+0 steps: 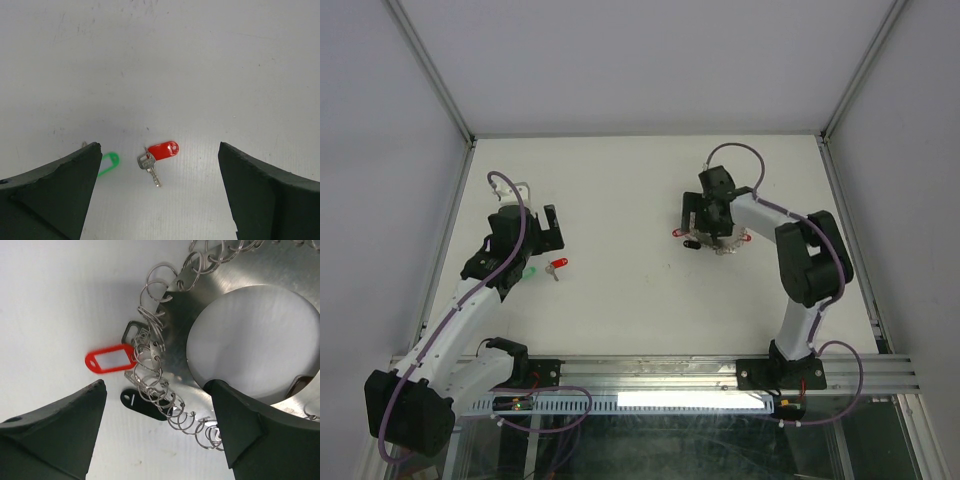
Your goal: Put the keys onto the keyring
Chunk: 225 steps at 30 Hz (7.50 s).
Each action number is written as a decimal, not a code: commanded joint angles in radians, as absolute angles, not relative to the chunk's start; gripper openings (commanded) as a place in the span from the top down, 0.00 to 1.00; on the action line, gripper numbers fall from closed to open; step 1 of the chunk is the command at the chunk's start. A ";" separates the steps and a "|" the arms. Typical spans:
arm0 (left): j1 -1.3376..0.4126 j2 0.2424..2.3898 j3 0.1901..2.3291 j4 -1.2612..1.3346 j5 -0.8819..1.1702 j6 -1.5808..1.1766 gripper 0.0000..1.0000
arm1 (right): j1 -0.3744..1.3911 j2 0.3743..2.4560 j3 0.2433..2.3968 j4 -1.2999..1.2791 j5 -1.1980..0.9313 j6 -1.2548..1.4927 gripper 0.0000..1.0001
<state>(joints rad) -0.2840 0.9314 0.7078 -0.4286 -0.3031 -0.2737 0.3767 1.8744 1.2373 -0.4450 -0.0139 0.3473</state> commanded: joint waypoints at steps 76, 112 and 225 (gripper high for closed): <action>-0.279 0.963 0.739 -0.411 -0.245 -0.260 0.01 | 0.907 1.807 1.147 -0.651 0.076 0.385 0.52; -0.280 0.969 0.738 -0.411 -0.241 -0.261 0.01 | 0.935 1.862 1.160 -0.704 0.185 0.413 0.51; -0.607 0.943 0.686 -0.222 -0.142 -0.332 0.03 | 0.688 1.581 1.185 -0.572 -0.006 0.173 1.00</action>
